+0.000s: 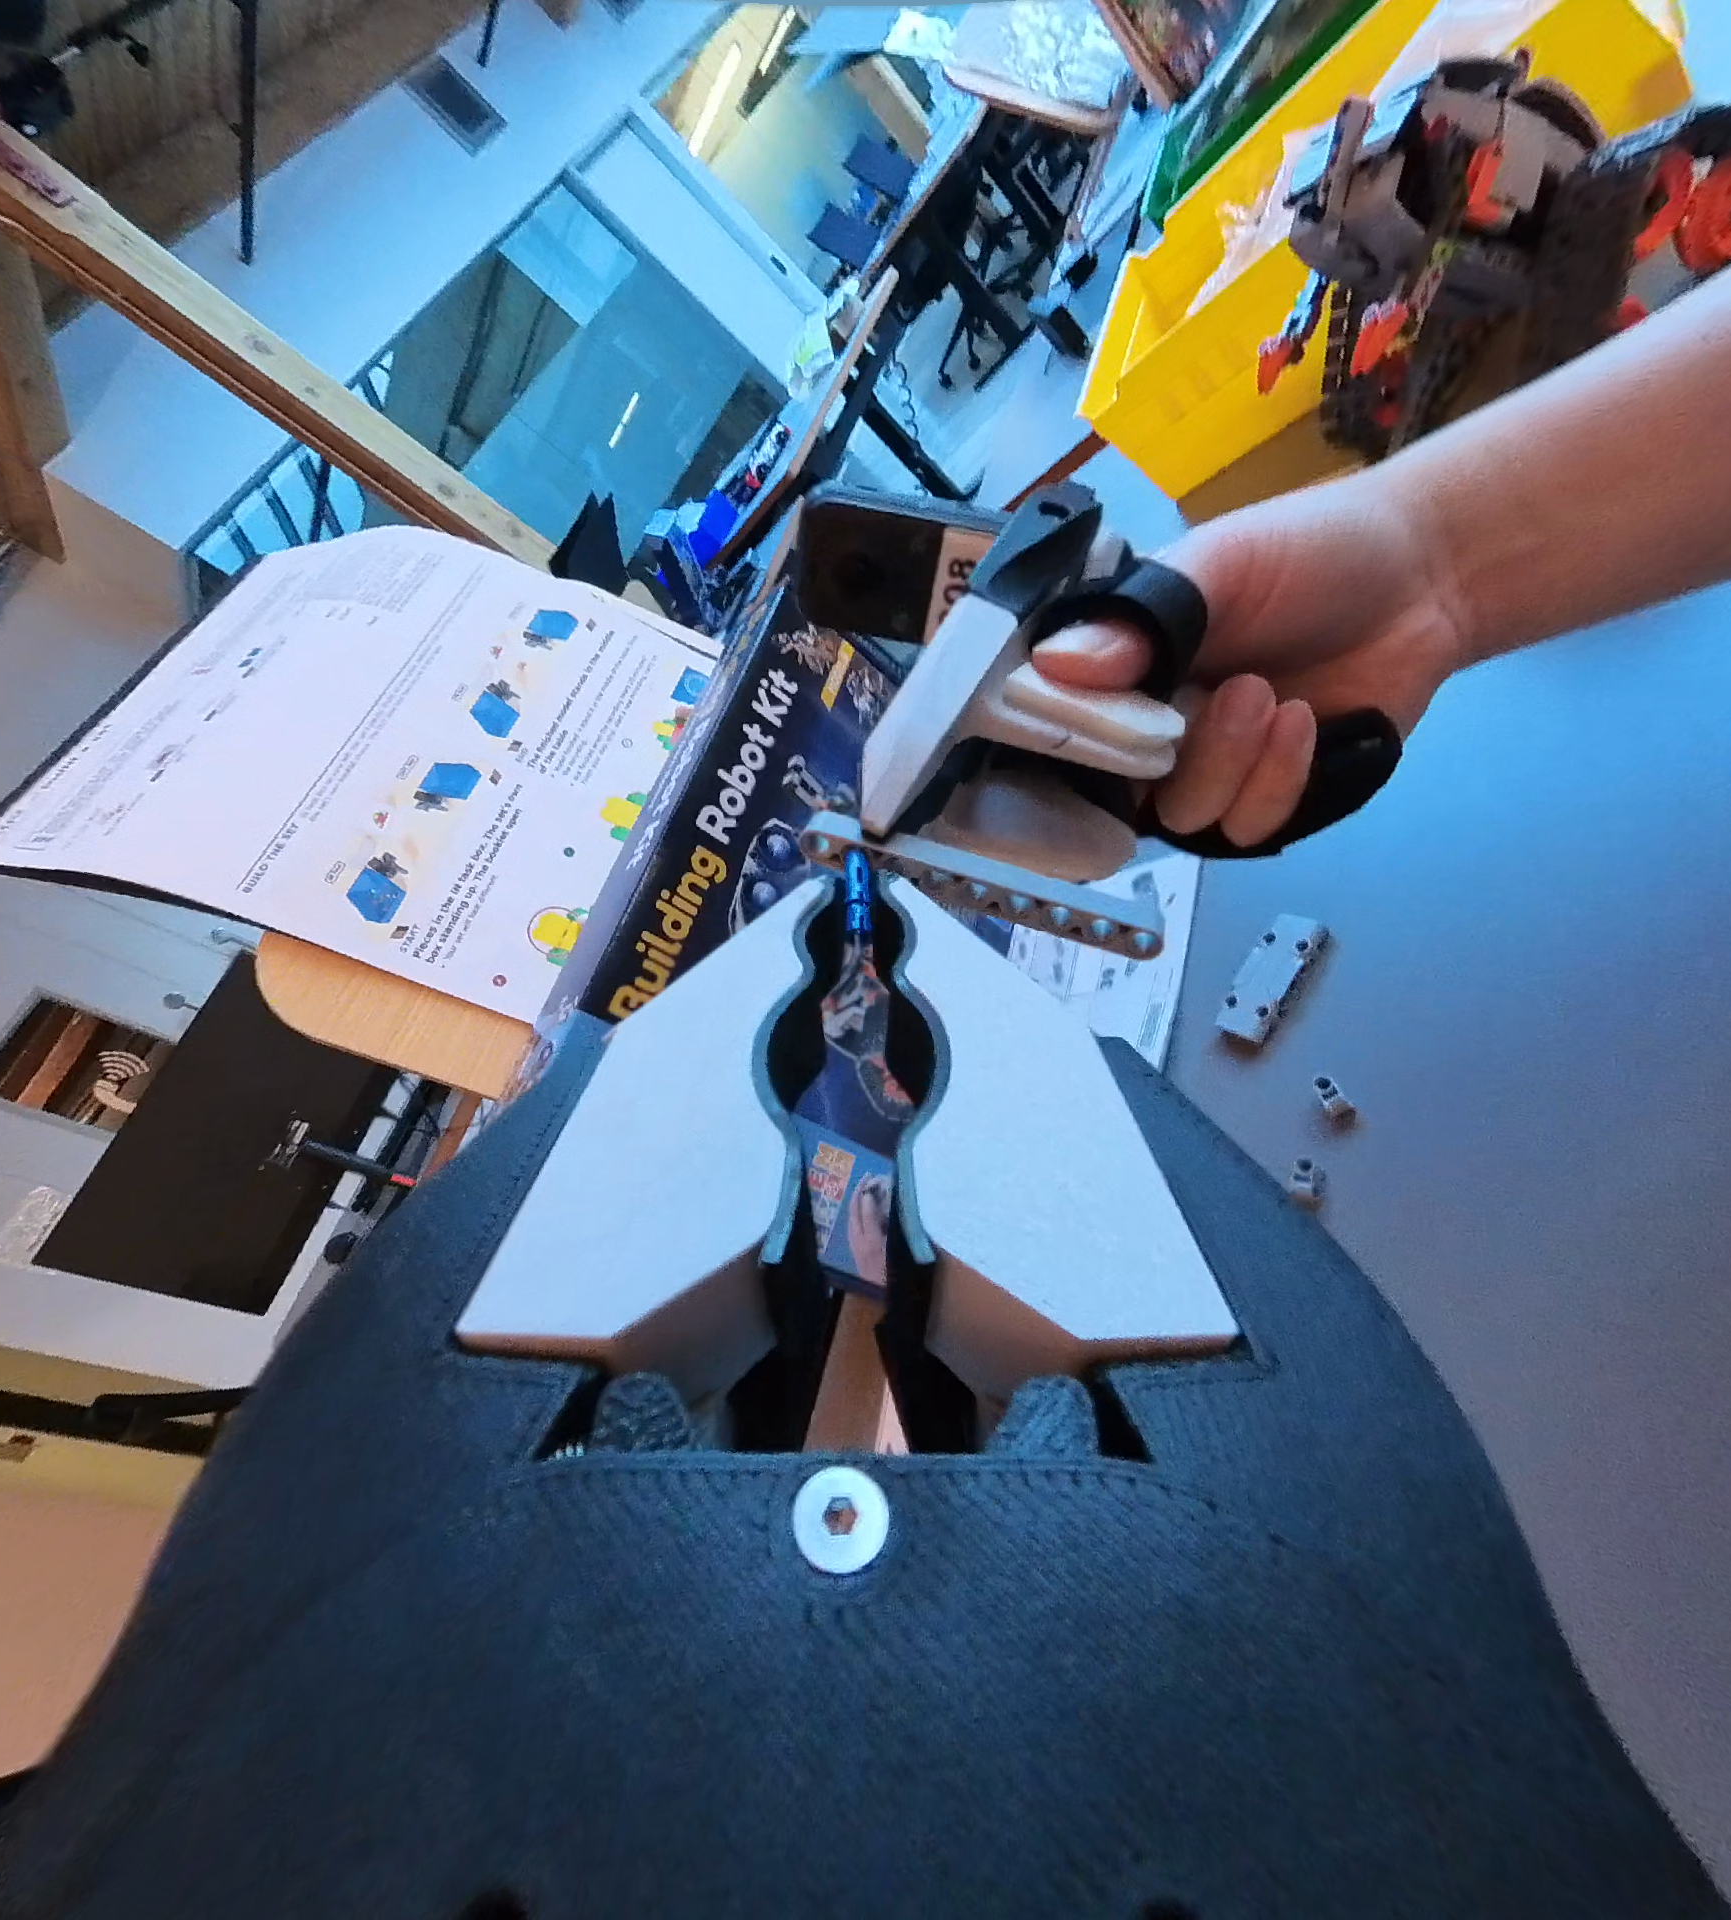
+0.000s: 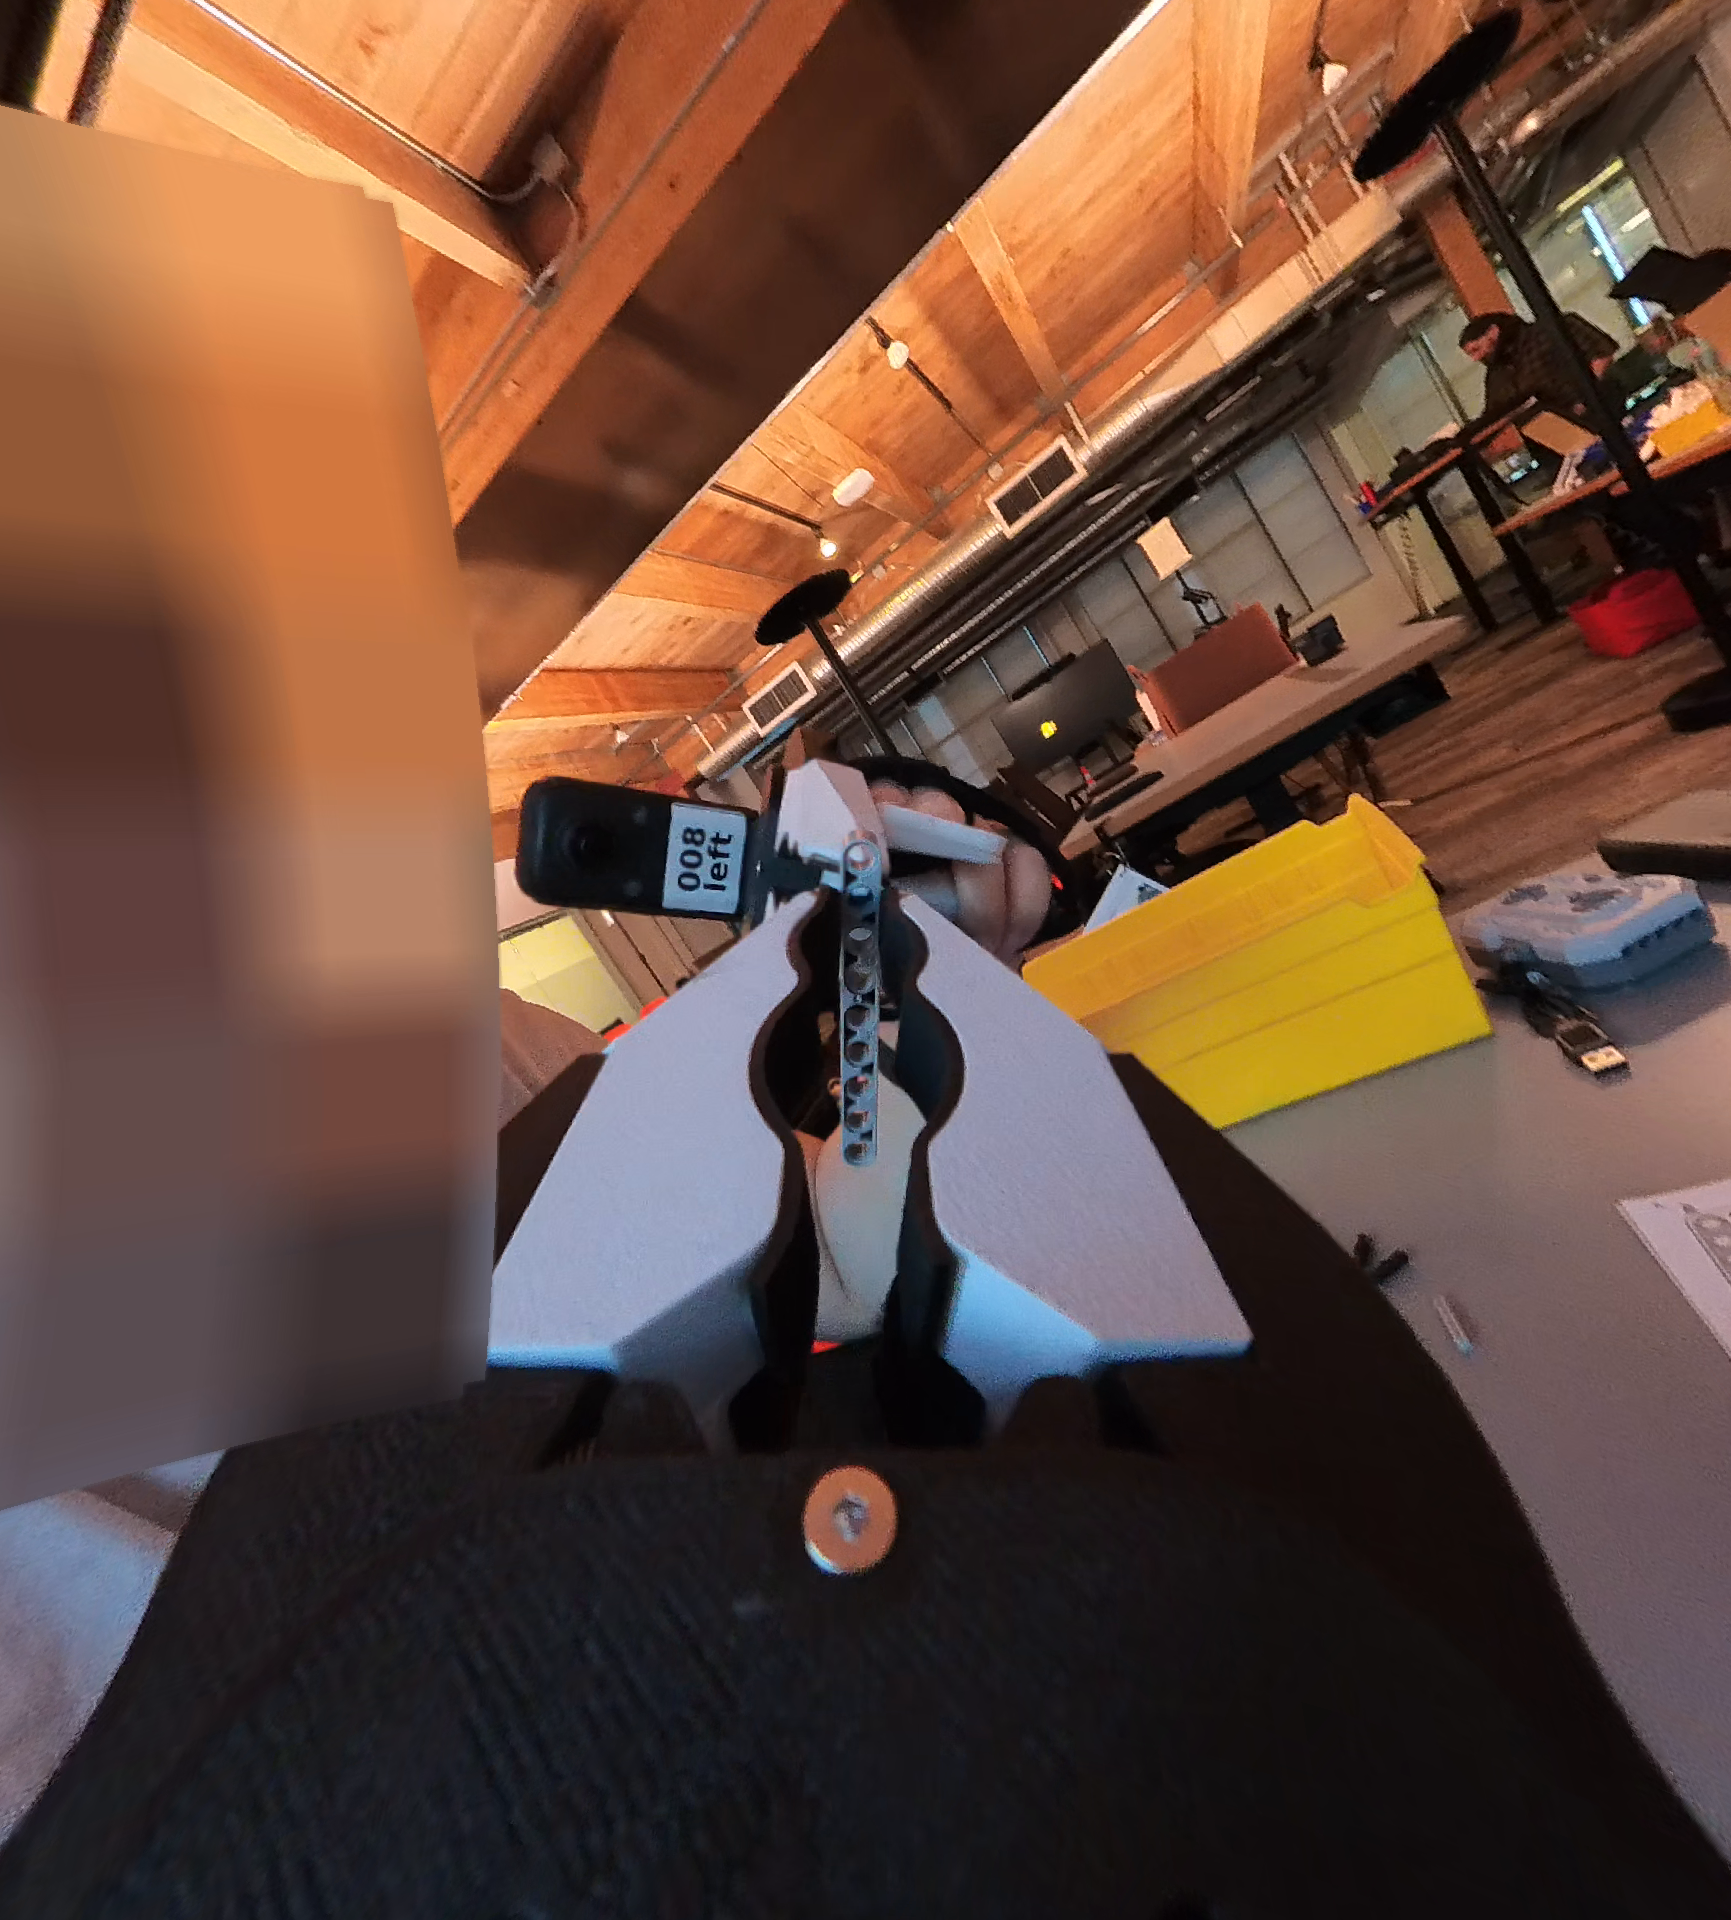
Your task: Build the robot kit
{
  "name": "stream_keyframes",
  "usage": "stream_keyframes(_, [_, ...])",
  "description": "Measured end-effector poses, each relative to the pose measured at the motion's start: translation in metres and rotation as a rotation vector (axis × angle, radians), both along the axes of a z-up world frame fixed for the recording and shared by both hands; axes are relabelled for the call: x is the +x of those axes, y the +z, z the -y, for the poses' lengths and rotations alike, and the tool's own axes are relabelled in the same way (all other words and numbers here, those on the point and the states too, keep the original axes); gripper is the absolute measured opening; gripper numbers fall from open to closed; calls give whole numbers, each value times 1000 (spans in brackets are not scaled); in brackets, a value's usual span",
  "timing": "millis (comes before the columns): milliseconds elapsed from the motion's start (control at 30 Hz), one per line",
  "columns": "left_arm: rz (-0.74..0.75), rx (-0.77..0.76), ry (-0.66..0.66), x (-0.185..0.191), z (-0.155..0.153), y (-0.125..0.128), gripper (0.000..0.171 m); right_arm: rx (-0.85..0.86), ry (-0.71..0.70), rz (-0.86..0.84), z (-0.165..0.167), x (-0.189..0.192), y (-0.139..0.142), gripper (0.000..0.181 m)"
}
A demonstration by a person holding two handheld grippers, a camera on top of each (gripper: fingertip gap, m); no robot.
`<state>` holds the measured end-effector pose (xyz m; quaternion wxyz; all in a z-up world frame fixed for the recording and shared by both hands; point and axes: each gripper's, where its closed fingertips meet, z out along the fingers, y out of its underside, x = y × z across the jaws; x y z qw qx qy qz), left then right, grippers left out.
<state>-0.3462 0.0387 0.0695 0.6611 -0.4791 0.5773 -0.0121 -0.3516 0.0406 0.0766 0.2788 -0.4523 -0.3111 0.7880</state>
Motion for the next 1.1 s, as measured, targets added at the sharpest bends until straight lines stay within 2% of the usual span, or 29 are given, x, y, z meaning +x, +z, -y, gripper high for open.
stream_keyframes(500, [-149, -115, -75, 2, 14, -25, 3, 99, 101, 235, 19, -3, -25, 5])
stream_keyframes(600, [-140, -135, -116, 6, 20, -26, 3, 125, 138, 277, 25, 1, -27, 5])
stream_keyframes(700, [-76, -132, -151, 11, 23, -17, 3, 113, 158, 243, 27, 6, -18, 6])
stream_keyframes(767, [-25, -168, -144, 9, 21, -14, 6, 130, 119, 247, 23, 5, -17, 6])
stream_keyframes(867, [138, -360, -167, 2, 20, 2, 8, 151, 43, 216, 13, 7, -11, 6])
stream_keyframes(900, [225, -450, -197, 0, 21, 11, 3, 175, 16, 211, 11, 9, -10, 6])
stream_keyframes(1033, [502, -886, -331, -6, 17, 28, 13, 255, -47, 198, 10, 9, -4, 6])
stream_keyframes(1100, [544, -960, -338, -6, 10, 25, 12, 273, -72, 184, 9, 8, -2, 6])
